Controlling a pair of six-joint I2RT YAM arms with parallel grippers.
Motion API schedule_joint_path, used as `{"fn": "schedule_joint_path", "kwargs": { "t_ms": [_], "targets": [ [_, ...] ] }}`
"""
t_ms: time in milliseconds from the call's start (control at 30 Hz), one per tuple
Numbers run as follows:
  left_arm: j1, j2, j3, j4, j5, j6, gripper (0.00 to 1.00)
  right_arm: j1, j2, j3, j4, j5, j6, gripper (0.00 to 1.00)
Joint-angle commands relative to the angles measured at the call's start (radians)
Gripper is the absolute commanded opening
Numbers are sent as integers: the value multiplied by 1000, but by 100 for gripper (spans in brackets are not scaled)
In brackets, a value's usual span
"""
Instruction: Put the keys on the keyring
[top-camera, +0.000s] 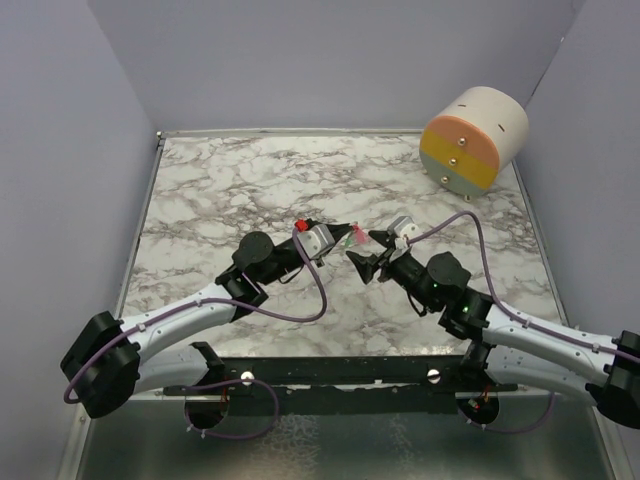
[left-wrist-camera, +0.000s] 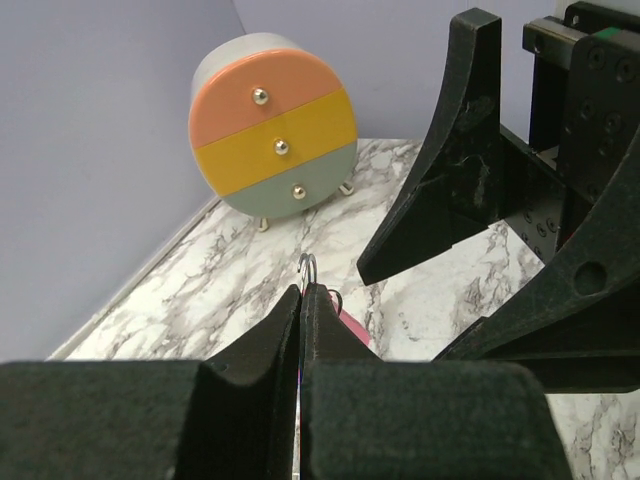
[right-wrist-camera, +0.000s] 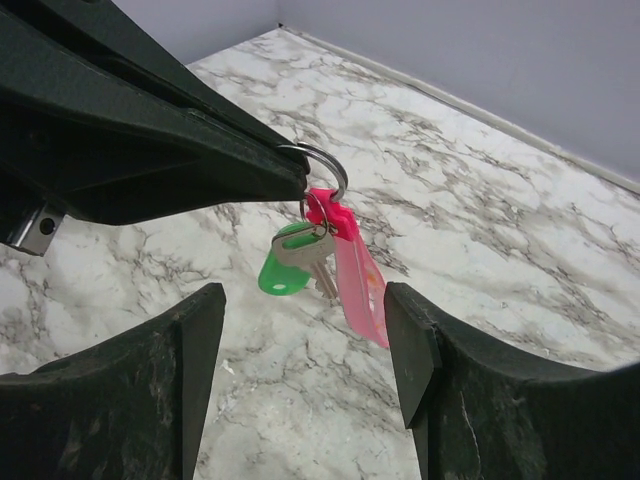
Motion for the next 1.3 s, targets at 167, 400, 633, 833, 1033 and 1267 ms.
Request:
{"fn": "schedule_joint_path", "kwargs": {
  "t_ms": [167,400,633,833,1033,1267],
  "targets": [
    [4,-34,45,-62,40,-52,0,6,81,0,157,66,-49,66],
    [3,-40,62,-130,52,-75,0,4,135,-6,234,78,-56,67],
    [3,-51,81,-193,43,-92,0,5,159,-22,297,117,-70,59],
    [3,-47,124,-264,35,-105,0,5,160,-26,287,148,-69,31],
    [3,-21,193,-382,28,-114,0,5,126,-28,254,162,-77,17],
    [10,36,291,-543,64,-129,0,5,102,-15,194,204,-81,8]
  ]
}}
